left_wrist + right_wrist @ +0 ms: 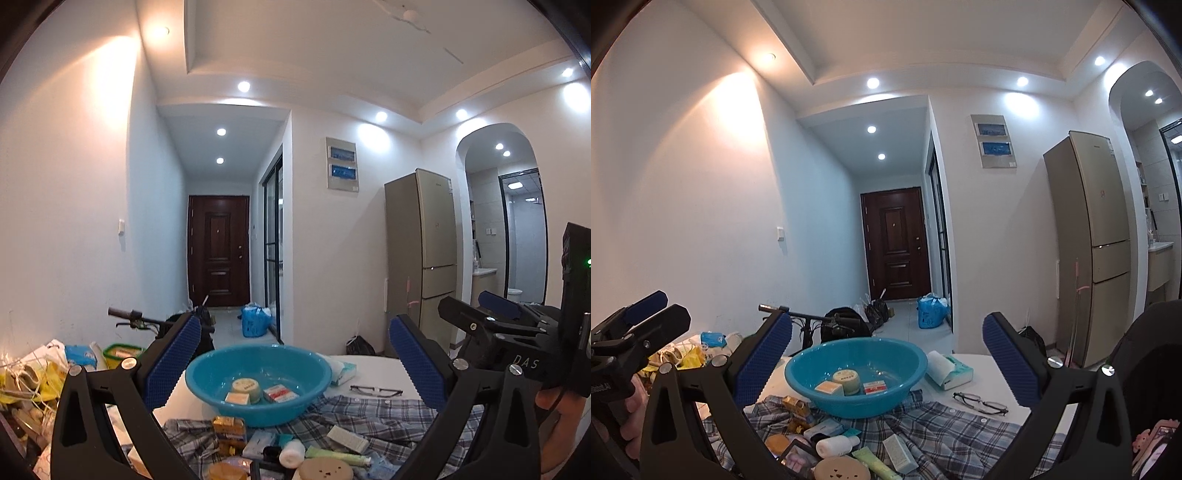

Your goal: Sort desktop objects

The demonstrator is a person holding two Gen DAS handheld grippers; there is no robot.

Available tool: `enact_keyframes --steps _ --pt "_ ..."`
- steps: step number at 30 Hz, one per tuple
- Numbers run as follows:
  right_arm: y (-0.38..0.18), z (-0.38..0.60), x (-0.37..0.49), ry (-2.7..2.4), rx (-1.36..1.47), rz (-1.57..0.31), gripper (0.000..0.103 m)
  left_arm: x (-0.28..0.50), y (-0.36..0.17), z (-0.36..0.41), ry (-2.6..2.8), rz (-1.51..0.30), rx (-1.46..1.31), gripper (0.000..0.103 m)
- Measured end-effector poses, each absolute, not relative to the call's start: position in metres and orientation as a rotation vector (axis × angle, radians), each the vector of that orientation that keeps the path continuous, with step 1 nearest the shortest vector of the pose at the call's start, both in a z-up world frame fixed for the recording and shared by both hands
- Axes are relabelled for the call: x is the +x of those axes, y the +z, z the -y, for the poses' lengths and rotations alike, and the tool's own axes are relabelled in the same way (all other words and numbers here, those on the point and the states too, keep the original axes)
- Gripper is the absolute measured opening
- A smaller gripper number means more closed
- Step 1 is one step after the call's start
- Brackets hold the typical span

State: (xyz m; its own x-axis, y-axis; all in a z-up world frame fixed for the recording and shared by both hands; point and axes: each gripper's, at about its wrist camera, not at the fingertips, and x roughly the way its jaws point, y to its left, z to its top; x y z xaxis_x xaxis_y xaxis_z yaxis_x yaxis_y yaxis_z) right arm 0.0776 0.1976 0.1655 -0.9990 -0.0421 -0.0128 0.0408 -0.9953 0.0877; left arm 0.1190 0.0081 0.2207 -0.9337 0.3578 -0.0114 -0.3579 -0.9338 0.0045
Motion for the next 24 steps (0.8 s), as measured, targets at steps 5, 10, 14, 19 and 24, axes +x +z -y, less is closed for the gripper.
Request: enact_keyframes --steps 5,10,14,19,24 --pt "0.152 -0.19 0.068 -3.086 0.1 0.127 0.103 0.106 0.203 -0.001 2.787 0.016 -0.096 0.103" --pt "0.139 -0.186 0.064 -3.075 0.166 0.128 0.103 0.096 0.185 0.002 2.815 0.012 -0.17 0.103" --pt "0.131 -0.185 0.059 -3.072 0.223 0.135 0.103 0.091 0.174 0.004 2.817 0.023 -0.211 0.103" --pt "0.118 -0.188 0.055 -3.064 0.296 0.166 0.103 0.085 0.162 0.006 2.817 0.041 -0.267 0.103" --pt "0.103 -0.188 0.048 -3.06 0.381 0.174 0.103 0.076 0.144 0.005 2.812 0.026 -0.353 0.103"
